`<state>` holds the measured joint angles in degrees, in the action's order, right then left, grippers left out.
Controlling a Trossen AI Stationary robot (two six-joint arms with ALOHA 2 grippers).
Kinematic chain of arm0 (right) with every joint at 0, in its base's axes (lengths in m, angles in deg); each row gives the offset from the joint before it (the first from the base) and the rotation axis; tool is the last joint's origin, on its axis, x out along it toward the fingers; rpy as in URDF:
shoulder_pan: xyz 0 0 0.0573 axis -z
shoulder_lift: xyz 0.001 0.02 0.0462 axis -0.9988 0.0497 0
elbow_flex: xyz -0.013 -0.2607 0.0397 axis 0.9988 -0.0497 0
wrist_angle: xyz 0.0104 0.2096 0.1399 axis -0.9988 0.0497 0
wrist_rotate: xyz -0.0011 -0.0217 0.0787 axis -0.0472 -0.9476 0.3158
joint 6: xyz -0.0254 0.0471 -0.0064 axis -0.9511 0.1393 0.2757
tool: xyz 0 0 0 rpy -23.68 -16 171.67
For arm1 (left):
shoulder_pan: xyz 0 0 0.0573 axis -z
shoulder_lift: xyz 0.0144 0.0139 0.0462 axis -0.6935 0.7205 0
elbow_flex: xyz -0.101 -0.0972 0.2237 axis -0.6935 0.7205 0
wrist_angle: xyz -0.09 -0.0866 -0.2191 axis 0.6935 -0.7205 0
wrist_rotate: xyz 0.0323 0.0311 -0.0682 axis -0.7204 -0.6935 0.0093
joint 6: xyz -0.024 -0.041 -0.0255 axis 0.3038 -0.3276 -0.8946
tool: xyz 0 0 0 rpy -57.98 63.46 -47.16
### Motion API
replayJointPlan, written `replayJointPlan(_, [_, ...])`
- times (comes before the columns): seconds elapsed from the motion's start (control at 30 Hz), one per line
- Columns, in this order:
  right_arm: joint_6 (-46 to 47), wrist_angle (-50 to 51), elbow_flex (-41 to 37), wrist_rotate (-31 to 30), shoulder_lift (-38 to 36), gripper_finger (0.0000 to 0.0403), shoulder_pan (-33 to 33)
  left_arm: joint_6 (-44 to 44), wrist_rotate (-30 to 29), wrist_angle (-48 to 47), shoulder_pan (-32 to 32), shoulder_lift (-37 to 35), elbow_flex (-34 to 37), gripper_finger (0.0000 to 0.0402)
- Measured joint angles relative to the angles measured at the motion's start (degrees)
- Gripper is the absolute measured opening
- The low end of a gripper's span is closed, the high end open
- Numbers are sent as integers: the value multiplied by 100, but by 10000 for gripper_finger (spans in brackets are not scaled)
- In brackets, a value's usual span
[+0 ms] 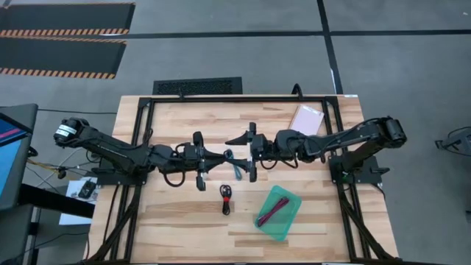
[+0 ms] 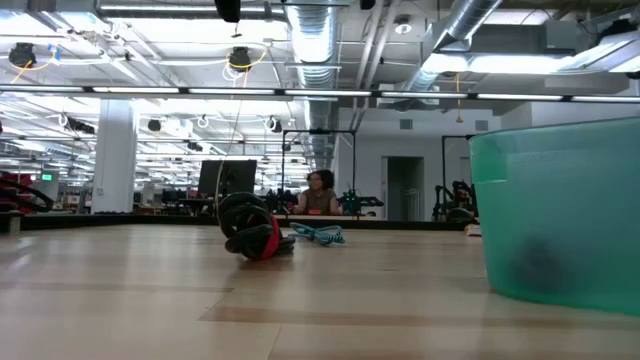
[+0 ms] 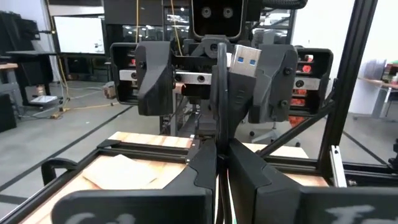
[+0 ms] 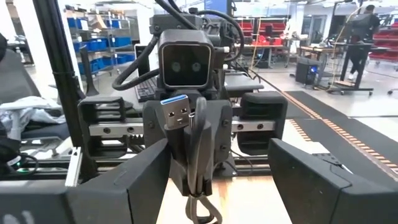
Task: Pick and place USB-C Cables
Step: Put the top black usb cable into the bin
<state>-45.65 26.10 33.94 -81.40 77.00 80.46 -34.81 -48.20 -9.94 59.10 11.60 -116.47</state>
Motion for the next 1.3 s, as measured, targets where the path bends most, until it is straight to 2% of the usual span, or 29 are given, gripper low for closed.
replayJointPlan(0.37, [2, -72, 0, -44, 0, 289, 38, -46, 8, 101, -10, 52, -2, 5])
replayJointPlan(0.47, [-2, -56, 0, -44, 0, 275, 38, -97, 19, 121, -10, 118, -2, 5])
replayJointPlan(0.57, [-4, -43, 0, -46, 0, 244, 38, -169, 34, 127, -58, 248, -9, 5])
replayJointPlan(0.67, [-24, -8, -2, -61, 0, 196, 41, -274, 9, 168, -131, 326, -9, 5])
replayJointPlan(0.9, [-181, 32, -2, -61, 0, 35, 25, -347, -206, 179, -201, 363, -4, 5])
replayJointPlan(1.3, [-395, -19, 0, -81, -7, 32, 47, -541, -342, 251, -226, 363, 2, 5])
